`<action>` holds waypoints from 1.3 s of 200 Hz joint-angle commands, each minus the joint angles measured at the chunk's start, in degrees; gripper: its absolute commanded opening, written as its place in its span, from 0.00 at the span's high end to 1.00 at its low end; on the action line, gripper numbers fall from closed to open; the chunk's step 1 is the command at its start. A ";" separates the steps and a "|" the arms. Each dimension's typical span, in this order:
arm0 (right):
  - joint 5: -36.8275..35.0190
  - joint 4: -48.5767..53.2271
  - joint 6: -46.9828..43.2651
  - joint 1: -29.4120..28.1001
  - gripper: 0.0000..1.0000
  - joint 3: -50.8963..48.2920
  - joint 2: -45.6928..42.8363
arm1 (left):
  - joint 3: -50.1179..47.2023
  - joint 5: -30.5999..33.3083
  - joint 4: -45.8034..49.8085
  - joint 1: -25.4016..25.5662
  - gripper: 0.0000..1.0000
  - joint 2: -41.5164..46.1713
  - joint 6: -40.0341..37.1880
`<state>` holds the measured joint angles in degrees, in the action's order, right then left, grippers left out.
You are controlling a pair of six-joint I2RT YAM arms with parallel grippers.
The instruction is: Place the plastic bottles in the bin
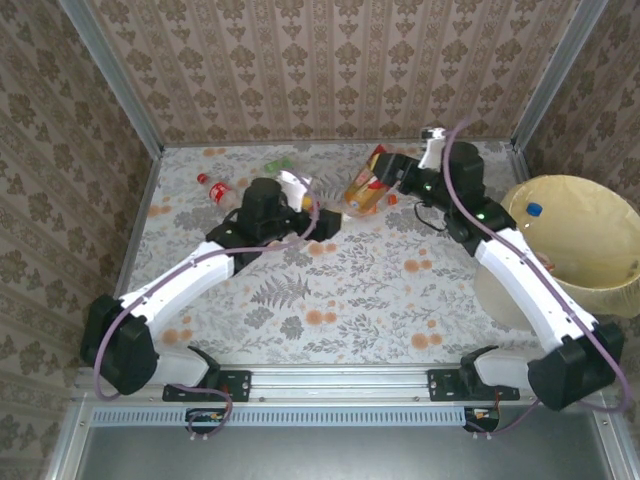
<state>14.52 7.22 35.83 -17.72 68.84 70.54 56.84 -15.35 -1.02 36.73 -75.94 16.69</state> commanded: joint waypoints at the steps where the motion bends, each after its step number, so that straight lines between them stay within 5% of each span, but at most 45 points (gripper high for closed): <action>1: -6.03 4.76 -5.25 2.56 0.52 1.30 -4.84 | -2.61 1.30 -5.27 -3.46 0.00 3.04 6.69; 47: -14.10 11.61 -11.67 6.89 0.54 3.93 -12.30 | -6.36 10.66 -5.15 -6.62 0.00 5.66 11.78; 139: -39.82 27.01 -29.37 8.35 0.54 17.43 -16.85 | -6.39 12.70 -2.87 -7.70 0.00 5.28 12.95; 180: -44.34 39.86 -32.32 13.19 0.54 27.21 -13.19 | -6.39 12.54 -2.84 -7.73 0.00 4.76 13.24; 260: -46.47 53.66 -30.23 26.15 0.53 28.93 -10.42 | -6.22 12.41 -2.25 -7.89 0.00 4.03 13.22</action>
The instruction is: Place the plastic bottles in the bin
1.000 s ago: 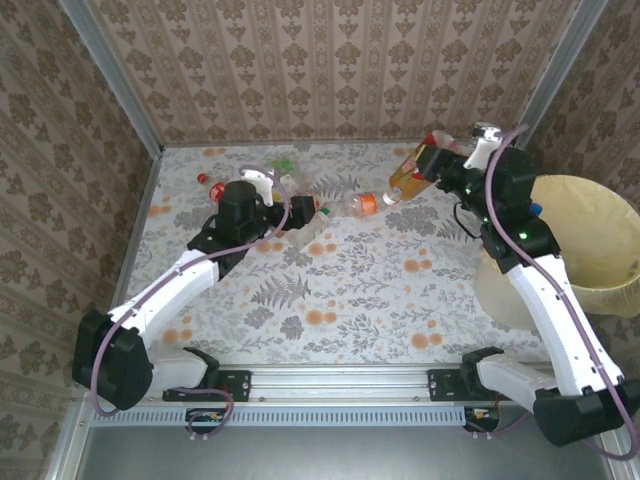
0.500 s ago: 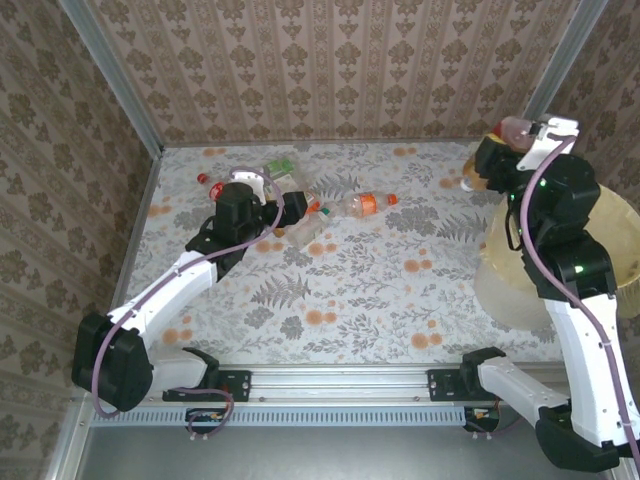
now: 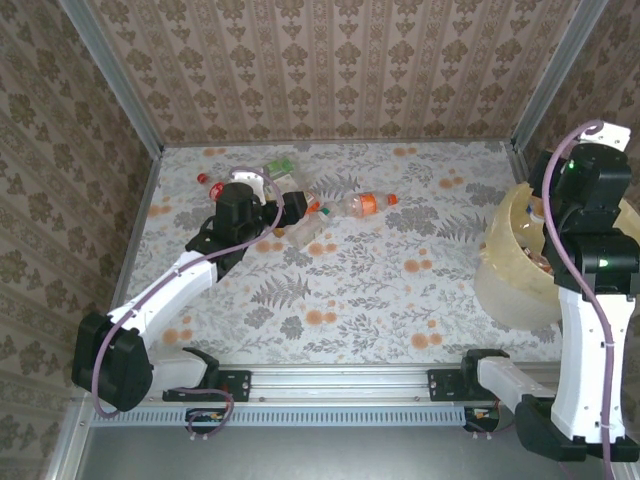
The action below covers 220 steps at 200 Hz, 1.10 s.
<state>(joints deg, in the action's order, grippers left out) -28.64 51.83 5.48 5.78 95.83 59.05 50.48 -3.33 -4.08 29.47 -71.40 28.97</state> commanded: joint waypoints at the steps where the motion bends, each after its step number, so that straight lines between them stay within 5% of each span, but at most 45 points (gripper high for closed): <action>1: -3.33 9.28 0.18 2.74 0.53 1.92 1.07 | 0.14 0.41 0.82 -0.64 0.00 -0.55 0.92; 98: -10.91 15.79 2.83 8.05 0.44 -9.77 -1.35 | 3.37 -2.64 2.85 -1.09 0.00 -3.74 1.52; 133: -9.42 18.62 3.93 9.30 0.25 -9.49 -1.12 | 3.32 -2.88 2.96 -1.09 0.00 -3.78 2.38; 220: -3.61 19.14 4.24 9.25 0.12 -7.17 -1.13 | 2.02 -2.43 2.03 -1.09 0.00 -3.66 4.08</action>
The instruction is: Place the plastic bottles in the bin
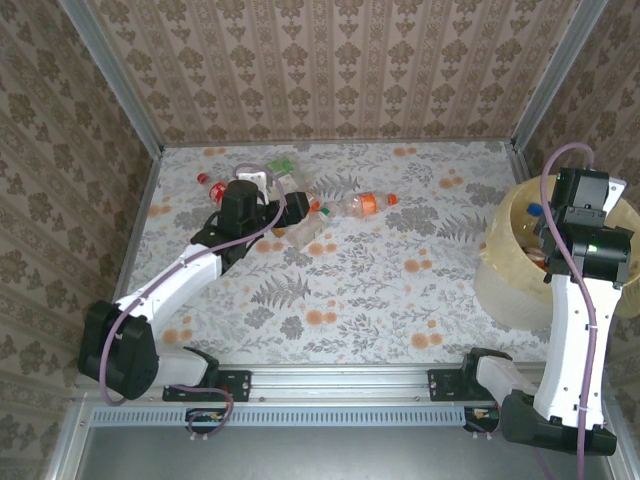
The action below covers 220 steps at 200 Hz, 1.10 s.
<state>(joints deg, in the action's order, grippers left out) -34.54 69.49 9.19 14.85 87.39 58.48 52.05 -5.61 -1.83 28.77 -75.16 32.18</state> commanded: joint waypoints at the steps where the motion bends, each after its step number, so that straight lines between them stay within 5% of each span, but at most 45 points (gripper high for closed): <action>1: 2.38 1.46 0.55 0.18 0.12 1.27 -0.56 | 0.43 -0.09 -0.25 -0.39 0.00 0.10 0.86; 119: 13.81 -9.03 2.67 -1.18 0.00 -2.51 -5.12 | 0.59 1.81 1.55 -0.74 0.00 -0.20 1.26; 170: 32.04 -19.37 6.50 -3.36 0.00 -5.40 -7.79 | 1.12 2.45 2.77 -1.15 0.00 -1.13 2.48; 220: 40.35 -28.64 9.94 -15.17 0.00 -7.42 -4.43 | 2.53 5.29 6.83 -2.23 0.00 -2.62 6.50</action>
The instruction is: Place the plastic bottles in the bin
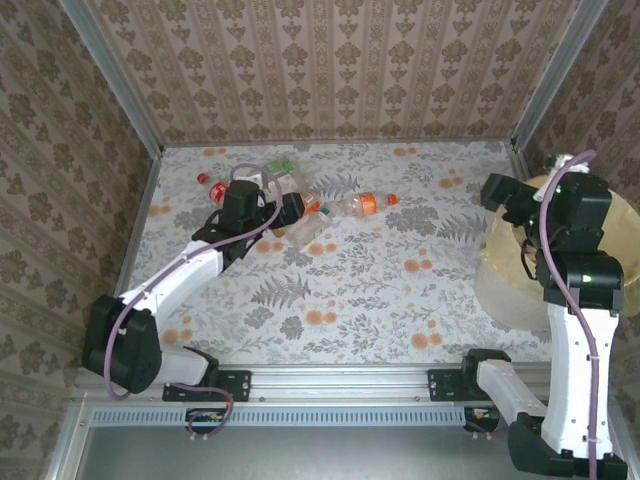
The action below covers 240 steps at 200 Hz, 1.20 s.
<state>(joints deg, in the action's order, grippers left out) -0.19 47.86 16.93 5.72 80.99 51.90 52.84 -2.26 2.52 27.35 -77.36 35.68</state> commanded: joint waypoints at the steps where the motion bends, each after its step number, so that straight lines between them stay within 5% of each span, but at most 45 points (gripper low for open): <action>1: 5.81 -7.04 2.13 -6.31 0.00 -0.97 2.33 | 1.74 1.97 2.49 -0.81 0.00 -0.42 3.04; 75: 1.24 -11.66 -1.57 -23.66 0.00 3.39 20.49 | 0.71 3.50 3.02 -0.81 0.00 0.16 2.56; 141: 1.99 -13.12 -9.22 -24.53 0.00 8.79 43.51 | -2.34 5.21 2.83 -0.81 0.00 3.54 1.77; 240: -0.28 -19.18 15.36 -24.76 0.00 12.70 58.61 | -3.99 5.95 1.91 -0.86 0.00 3.90 1.49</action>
<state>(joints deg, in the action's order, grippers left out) 0.67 32.56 22.83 -19.00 92.33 108.05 48.66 3.05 4.56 26.85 -73.38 37.74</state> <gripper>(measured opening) 0.999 0.999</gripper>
